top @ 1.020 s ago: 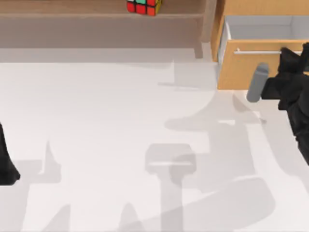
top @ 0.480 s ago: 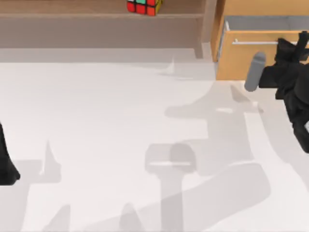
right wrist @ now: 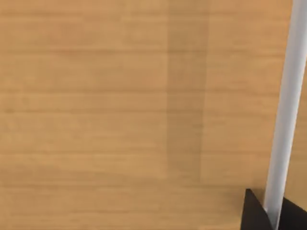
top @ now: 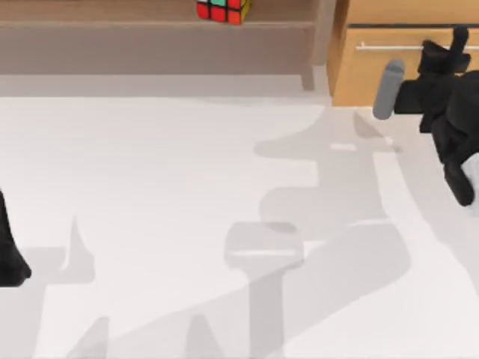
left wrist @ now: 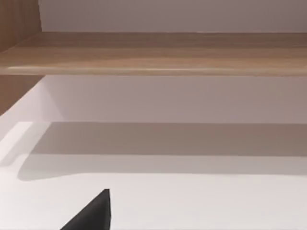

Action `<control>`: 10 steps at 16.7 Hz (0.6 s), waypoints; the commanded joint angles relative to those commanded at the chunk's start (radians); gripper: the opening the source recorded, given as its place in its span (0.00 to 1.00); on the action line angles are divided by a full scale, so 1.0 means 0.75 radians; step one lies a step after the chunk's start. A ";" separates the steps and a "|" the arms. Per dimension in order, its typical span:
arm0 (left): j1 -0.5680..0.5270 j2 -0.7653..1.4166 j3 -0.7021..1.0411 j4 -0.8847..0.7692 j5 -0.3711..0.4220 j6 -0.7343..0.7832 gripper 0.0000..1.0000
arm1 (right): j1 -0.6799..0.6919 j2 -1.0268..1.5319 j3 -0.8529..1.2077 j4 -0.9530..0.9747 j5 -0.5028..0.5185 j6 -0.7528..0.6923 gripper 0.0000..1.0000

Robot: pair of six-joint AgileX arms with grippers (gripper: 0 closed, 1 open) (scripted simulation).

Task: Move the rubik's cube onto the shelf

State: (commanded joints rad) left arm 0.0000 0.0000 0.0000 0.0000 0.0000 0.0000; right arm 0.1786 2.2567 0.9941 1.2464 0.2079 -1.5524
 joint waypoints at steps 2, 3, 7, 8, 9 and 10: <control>0.000 0.000 0.000 0.000 0.000 0.000 1.00 | -0.010 0.035 0.080 -0.046 -0.009 0.001 0.00; 0.000 0.000 0.000 0.000 0.000 0.000 1.00 | -0.015 0.047 0.112 -0.063 -0.011 0.001 0.00; 0.000 0.000 0.000 0.000 0.000 0.000 1.00 | -0.020 0.060 0.146 -0.081 -0.014 0.001 0.00; 0.000 0.000 0.000 0.000 0.000 0.000 1.00 | -0.020 0.060 0.146 -0.081 -0.014 0.001 0.00; 0.000 0.000 0.000 0.000 0.000 0.000 1.00 | -0.020 0.060 0.146 -0.081 -0.014 0.001 0.08; 0.000 0.000 0.000 0.000 0.000 0.000 1.00 | -0.020 0.060 0.146 -0.081 -0.014 0.001 0.15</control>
State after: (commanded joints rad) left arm 0.0000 0.0000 0.0000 0.0000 0.0000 0.0000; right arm 0.1633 2.3013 1.1037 1.1857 0.1976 -1.5516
